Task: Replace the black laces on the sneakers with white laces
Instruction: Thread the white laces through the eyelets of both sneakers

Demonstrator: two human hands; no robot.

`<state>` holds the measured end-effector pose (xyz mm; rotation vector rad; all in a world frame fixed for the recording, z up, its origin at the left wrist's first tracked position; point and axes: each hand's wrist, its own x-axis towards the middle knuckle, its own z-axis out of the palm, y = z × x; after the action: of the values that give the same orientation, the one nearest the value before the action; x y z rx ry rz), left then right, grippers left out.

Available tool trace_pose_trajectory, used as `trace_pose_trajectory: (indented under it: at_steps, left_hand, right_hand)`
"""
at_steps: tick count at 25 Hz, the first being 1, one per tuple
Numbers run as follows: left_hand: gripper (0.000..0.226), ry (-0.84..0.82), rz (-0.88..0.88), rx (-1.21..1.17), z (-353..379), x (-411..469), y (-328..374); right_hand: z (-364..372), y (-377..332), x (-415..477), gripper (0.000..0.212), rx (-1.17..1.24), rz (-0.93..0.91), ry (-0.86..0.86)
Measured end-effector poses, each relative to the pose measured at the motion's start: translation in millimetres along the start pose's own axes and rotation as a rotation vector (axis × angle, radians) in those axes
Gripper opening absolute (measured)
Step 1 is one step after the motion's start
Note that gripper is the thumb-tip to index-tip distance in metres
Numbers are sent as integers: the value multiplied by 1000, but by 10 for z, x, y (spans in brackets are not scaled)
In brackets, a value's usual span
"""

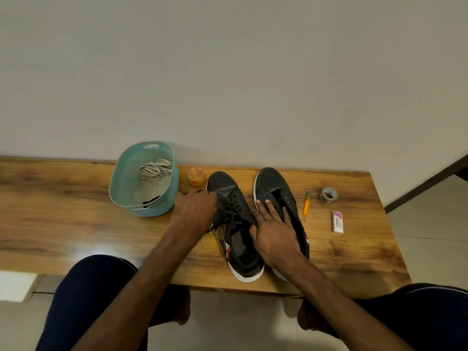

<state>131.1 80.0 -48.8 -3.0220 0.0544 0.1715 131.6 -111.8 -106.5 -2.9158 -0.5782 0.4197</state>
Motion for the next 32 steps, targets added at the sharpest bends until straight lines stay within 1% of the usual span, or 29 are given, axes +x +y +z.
trace_pose_trajectory:
  at_steps: [2, 3, 5, 7, 9, 10, 13, 14, 15, 17, 19, 20, 21, 24, 26, 28, 32]
  left_hand:
    - [19, 17, -105, 46, -12, -11, -33]
    - [19, 14, -129, 80, -2, -22, -16]
    - [20, -24, -144, 126, 41, -34, 40]
    - [24, -80, -101, 104, 107, -46, 64]
    - [25, -123, -10, 27, 174, -77, 71]
    - [24, -112, 20, -45, 187, -98, 83]
    - [18, 13, 80, -296, 149, -129, 189]
    - [17, 29, 109, -341, 134, -114, 226]
    - [18, 32, 130, -367, 128, -101, 251]
    - [19, 33, 112, -429, 157, -79, 250]
    - [18, 55, 70, -512, 208, -72, 233]
    - [18, 69, 47, -538, 232, -72, 234]
    - [18, 83, 23, -549, 252, -71, 243]
    - [21, 121, -42, -522, 302, -65, 295]
    - [20, 146, -65, -507, 319, -69, 322]
    - [18, 175, -77, -544, 334, -75, 338]
    - [18, 208, -82, -624, 364, -87, 432]
  right_hand:
    - [-21, -22, -13, 60, -15, -2, -7]
    - [-31, -42, -20, 60, -21, -2, -10]
    - [-28, -78, -37, 61, -16, 2, -6]
    - [-16, -89, -41, 61, -5, 8, 5]
    - [0, -75, -31, 61, 20, 10, 17]
    - [2, -62, -27, 61, 38, 10, 22]
    - [-5, -53, -29, 60, 64, 2, 63]
    - [-4, -56, -29, 59, 83, -13, 96]
    - [12, -49, -14, 56, 135, -32, 129]
    - [-24, -1, 40, 48, 374, -62, 156]
    - [-110, 115, 93, 44, 679, -53, 82]
    - [-148, 169, 110, 41, 793, -46, 47]
    - [-174, 211, 125, 35, 853, -38, 54]
    - [-181, 207, 130, 12, 862, -25, 197]
    - [-146, 155, 127, 5, 871, -29, 253]
    - [-116, 134, 135, 1, 871, -29, 294]
    - [-69, 130, 148, 6, 828, -30, 349]
